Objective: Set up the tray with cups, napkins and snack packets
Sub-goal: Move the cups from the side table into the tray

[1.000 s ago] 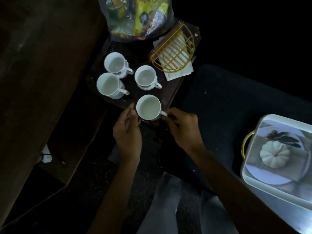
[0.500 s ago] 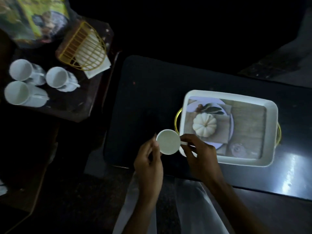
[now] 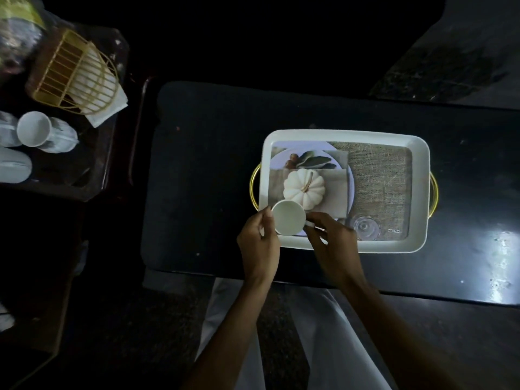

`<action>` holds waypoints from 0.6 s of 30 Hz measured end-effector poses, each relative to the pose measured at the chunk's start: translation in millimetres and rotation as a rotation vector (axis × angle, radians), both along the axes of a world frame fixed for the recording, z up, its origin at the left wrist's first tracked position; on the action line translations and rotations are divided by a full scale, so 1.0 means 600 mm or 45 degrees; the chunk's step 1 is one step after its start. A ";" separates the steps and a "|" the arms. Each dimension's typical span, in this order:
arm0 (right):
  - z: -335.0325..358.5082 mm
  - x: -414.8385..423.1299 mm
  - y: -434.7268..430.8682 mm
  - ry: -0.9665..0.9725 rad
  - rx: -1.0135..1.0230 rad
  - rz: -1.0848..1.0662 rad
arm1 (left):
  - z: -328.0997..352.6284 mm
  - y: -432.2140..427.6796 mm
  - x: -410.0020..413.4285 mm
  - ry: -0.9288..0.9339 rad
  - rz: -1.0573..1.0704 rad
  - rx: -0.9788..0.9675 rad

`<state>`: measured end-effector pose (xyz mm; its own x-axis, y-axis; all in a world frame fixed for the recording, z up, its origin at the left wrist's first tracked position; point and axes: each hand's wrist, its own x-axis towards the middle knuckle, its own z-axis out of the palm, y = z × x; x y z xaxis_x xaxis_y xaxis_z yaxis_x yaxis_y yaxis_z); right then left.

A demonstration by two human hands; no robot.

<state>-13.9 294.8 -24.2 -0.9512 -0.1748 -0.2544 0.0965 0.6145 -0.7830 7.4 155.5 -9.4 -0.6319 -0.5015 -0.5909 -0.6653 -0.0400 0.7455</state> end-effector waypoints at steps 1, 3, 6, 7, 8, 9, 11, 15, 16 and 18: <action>-0.004 -0.001 0.001 -0.007 -0.017 0.000 | -0.001 0.000 -0.001 -0.007 -0.002 -0.007; -0.012 -0.001 0.003 -0.017 -0.041 0.006 | -0.004 0.000 -0.001 -0.019 -0.011 -0.015; -0.022 0.002 0.009 -0.038 -0.027 0.016 | -0.008 -0.001 0.002 -0.063 -0.013 -0.015; -0.025 0.003 0.010 -0.045 -0.018 0.019 | -0.009 -0.002 0.003 -0.073 -0.013 -0.014; -0.027 0.004 0.012 -0.051 -0.008 0.021 | -0.011 -0.002 0.004 -0.080 -0.015 -0.016; -0.029 0.005 0.012 -0.054 0.003 0.023 | -0.013 -0.002 0.006 -0.083 -0.017 -0.020; -0.031 0.005 0.012 -0.069 0.013 0.021 | -0.017 -0.001 0.011 -0.082 -0.022 -0.030; -0.030 0.005 0.010 -0.101 0.026 0.033 | -0.020 -0.002 0.014 -0.064 -0.020 -0.027; -0.029 0.005 0.010 -0.106 0.032 0.037 | -0.022 -0.003 0.013 -0.064 -0.025 -0.022; -0.026 0.006 0.010 -0.119 0.042 0.038 | -0.024 -0.005 0.012 -0.066 -0.044 -0.012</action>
